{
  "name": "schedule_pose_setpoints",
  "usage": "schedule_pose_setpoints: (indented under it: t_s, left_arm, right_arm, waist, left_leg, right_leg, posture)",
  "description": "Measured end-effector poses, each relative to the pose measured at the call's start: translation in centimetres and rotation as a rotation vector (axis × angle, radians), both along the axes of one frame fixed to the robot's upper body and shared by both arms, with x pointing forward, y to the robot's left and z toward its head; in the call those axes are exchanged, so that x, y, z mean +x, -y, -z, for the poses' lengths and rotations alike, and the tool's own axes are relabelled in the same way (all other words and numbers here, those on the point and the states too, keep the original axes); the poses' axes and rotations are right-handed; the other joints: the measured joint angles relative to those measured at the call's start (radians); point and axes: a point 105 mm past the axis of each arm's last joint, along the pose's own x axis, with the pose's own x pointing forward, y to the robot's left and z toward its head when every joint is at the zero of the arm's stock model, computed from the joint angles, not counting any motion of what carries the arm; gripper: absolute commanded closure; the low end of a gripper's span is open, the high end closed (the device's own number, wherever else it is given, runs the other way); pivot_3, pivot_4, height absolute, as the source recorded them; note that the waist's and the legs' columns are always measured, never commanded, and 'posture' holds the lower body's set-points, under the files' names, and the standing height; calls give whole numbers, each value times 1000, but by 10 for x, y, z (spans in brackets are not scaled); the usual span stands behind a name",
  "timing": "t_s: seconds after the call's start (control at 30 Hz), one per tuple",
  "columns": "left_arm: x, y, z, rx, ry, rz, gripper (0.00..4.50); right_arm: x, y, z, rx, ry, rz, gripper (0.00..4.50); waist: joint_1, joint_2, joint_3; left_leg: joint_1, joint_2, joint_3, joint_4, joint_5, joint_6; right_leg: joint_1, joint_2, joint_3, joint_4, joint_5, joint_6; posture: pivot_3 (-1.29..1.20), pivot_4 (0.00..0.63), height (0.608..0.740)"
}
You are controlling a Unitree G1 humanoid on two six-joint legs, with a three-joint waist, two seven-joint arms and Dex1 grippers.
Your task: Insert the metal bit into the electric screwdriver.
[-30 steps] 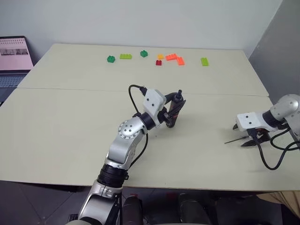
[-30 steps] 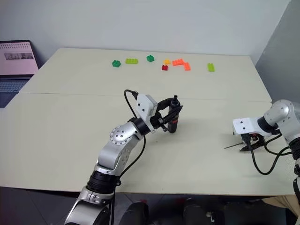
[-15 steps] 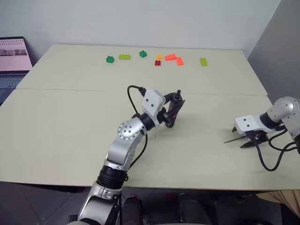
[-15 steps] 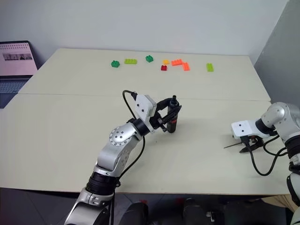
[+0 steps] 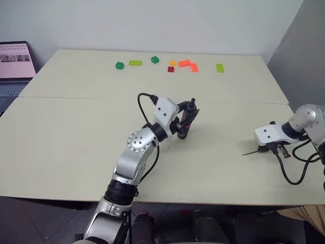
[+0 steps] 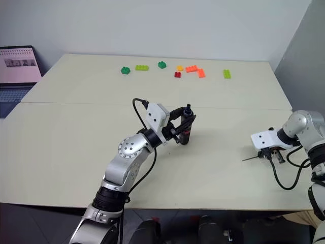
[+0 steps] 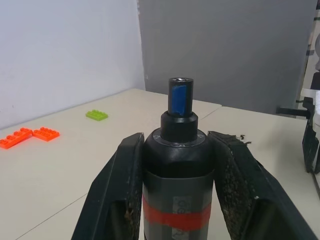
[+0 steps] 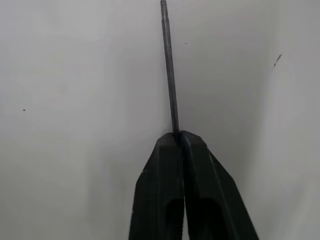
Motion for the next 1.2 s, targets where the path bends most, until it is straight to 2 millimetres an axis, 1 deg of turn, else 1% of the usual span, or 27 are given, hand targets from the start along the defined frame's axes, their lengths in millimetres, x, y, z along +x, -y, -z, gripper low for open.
schedule_pose_setpoints:
  t_s: [0.23, 0.37, 0.47, 0.53, 0.63, 0.67, 0.77, 0.83, 0.87, 0.93, 1.0, 1.07, 1.13, 1.2]
  left_arm:
    - [2, -1, 0, 1, 3, -28, 2866]
    - [6, -5, -2, -14, 2, -78, 2866]
    - [13, -16, -9, -48, 17, -171, 2866]
    - [13, -19, -14, -60, 33, -193, 2866]
    - [10, -18, -21, -90, 53, -214, 2867]
    - [9, -17, -23, -106, 54, -220, 2867]
    - [5, -13, -18, -121, 36, -220, 2867]
    - [2, -11, -14, -111, 27, -215, 2867]
    - [2, -8, -13, -101, 31, -213, 2867]
    - [1, -7, -12, -89, 39, -215, 2867]
    - [3, -11, -12, -76, 61, -249, 2867]
    - [6, -13, -9, -66, 69, -275, 2867]
    - [8, -14, -3, -56, 56, -289, 2867]
    - [9, -14, -1, -60, 60, -294, 2867]
  right_arm:
    - [2, -3, -1, 14, 10, -1, 4500]
    - [7, -14, -12, 112, 65, 2, 4500]
    - [11, -33, -37, 288, 171, 6, 4500]
    - [8, -38, -45, 353, 197, 21, 4500]
    - [3, -53, -57, 530, 226, 84, 4500]
    - [2, -67, -68, 661, 244, 118, 4500]
    - [0, -93, -91, 892, 260, 168, 4500]
    - [-2, -119, -117, 1144, 268, 209, 4500]
    - [-5, -131, -126, 1243, 251, 226, 4500]
    - [-7, -143, -135, 1329, 234, 246, 4500]
    - [-6, -153, -144, 1409, 227, 285, 4500]
    - [-4, -159, -153, 1481, 224, 312, 4500]
    - [-4, -163, -158, 1517, 217, 326, 4500]
    - [-2, -169, -161, 1557, 203, 339, 4500]
  waist:
    - [-5, 0, 0]
    - [-13, 0, 0]
    - [-16, 0, 0]
    - [-15, 0, 0]
    - [-11, 0, 0]
    - [-8, 0, 0]
    - [-10, 0, 0]
    - [-13, 0, 0]
    - [-12, 0, 0]
    - [-12, 0, 0]
    - [-12, 0, 0]
    - [-12, 0, 0]
    - [-12, 0, 0]
    - [-12, 0, 0]
  left_leg:
    - [1, 0, 0, 0, 0, 0]
    - [0, 0, 0, -1, 0, 0]
    - [0, 0, -1, -1, 0, 0]
    - [-1, 0, -1, -1, 0, 0]
    - [-3, 0, -2, -1, 0, 0]
    - [-4, 0, -2, -1, 0, 0]
    - [-3, 0, -2, -1, 0, 0]
    - [-3, 0, -3, -1, 0, 0]
    - [-4, 0, -4, -1, 0, 0]
    - [-4, 0, -5, 0, 0, 0]
    - [-5, 0, -4, 0, 0, 0]
    - [-5, 0, -5, 0, 0, 0]
    - [-6, 0, -5, -1, 0, 0]
    - [-9, 0, -4, -1, 0, 0]
  right_leg:
    - [0, 0, 0, 0, 0, 0]
    - [0, 0, 0, 0, 0, 0]
    - [0, 0, 0, 0, 0, 0]
    - [0, 0, -1, 0, 0, 0]
    - [-1, 0, -1, -2, 0, 0]
    - [-1, 0, -1, -2, 0, 0]
    - [-1, 0, -1, -1, 0, 0]
    - [-1, 0, -2, 1, 0, 0]
    - [-1, 1, -3, 1, 0, 0]
    - [-1, 1, -3, 1, 0, 0]
    - [-2, 1, -3, 0, 0, 0]
    - [-2, 1, -3, 0, 0, 0]
    - [-3, 1, -3, 0, 0, 0]
    - [-7, 1, -3, 0, 0, 0]
  posture:
    - [0, 150, 740]
    - [0, 150, 740]
    - [0, 150, 740]
    - [0, 150, 740]
    - [0, 150, 740]
    - [0, 150, 740]
    - [0, 150, 740]
    - [0, 150, 740]
    - [0, 150, 740]
    - [0, 150, 740]
    - [0, 150, 740]
    - [0, 150, 740]
    - [0, 150, 740]
    - [0, 150, 740]
